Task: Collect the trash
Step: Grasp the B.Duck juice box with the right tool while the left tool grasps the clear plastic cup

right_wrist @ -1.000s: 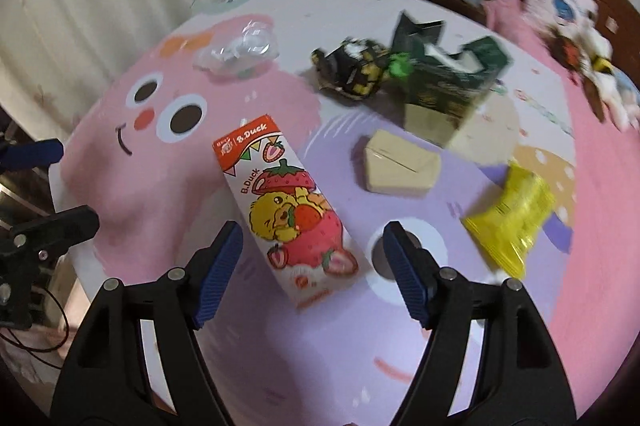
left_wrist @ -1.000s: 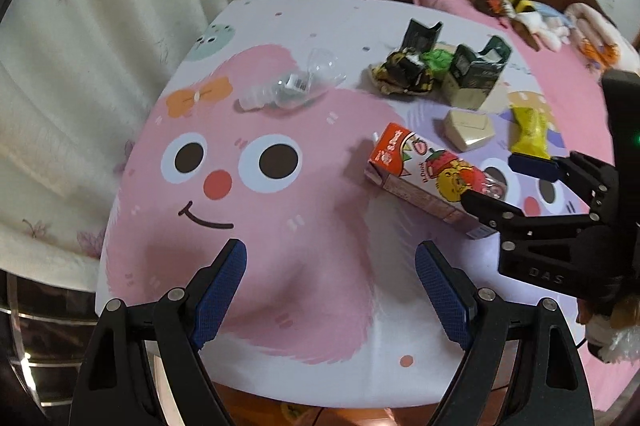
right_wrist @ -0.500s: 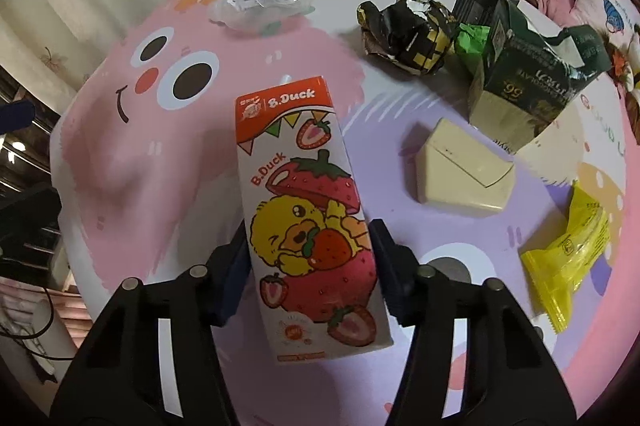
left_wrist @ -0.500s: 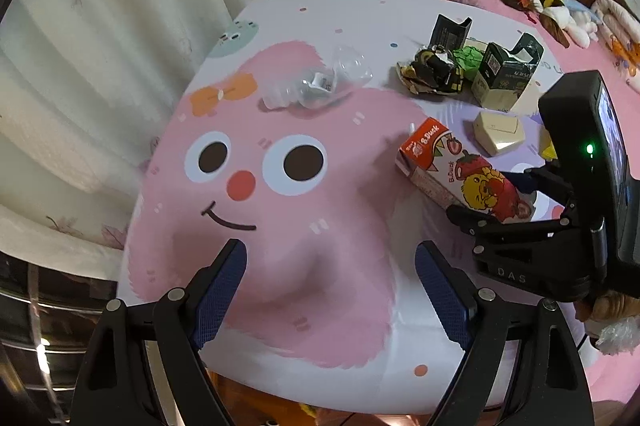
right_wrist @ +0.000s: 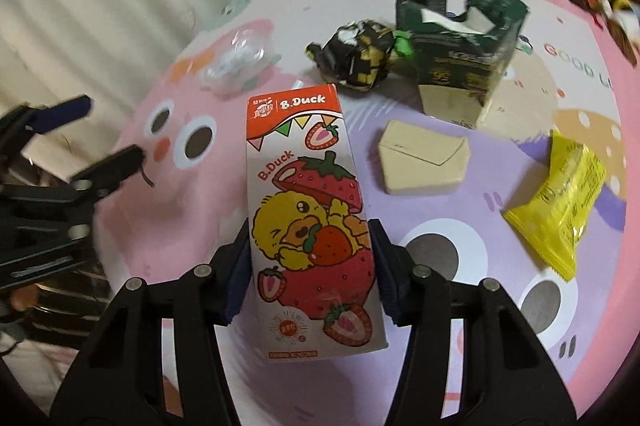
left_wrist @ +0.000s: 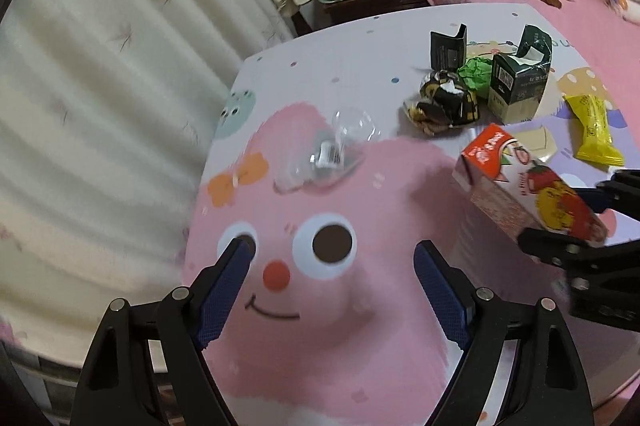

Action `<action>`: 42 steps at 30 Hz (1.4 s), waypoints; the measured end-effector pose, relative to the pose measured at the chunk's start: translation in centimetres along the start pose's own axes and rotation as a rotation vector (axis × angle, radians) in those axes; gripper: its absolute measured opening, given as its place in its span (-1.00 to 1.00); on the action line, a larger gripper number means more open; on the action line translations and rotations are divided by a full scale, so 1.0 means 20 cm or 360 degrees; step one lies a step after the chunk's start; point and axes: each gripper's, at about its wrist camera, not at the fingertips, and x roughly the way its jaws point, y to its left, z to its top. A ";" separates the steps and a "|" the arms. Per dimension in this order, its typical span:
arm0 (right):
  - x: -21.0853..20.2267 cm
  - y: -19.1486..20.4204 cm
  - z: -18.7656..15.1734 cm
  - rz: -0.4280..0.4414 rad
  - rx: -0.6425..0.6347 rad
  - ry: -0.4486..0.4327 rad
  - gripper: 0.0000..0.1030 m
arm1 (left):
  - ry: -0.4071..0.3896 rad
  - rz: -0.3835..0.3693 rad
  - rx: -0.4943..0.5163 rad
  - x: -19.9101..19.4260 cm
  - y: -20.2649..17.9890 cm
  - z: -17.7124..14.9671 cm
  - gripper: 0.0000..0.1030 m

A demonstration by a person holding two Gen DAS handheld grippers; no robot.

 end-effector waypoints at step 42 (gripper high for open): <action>-0.01 0.39 -0.36 -0.0441 0.1117 -0.0235 -0.03 | -0.0258 -0.0625 0.0952 0.78 0.07 0.37 -0.46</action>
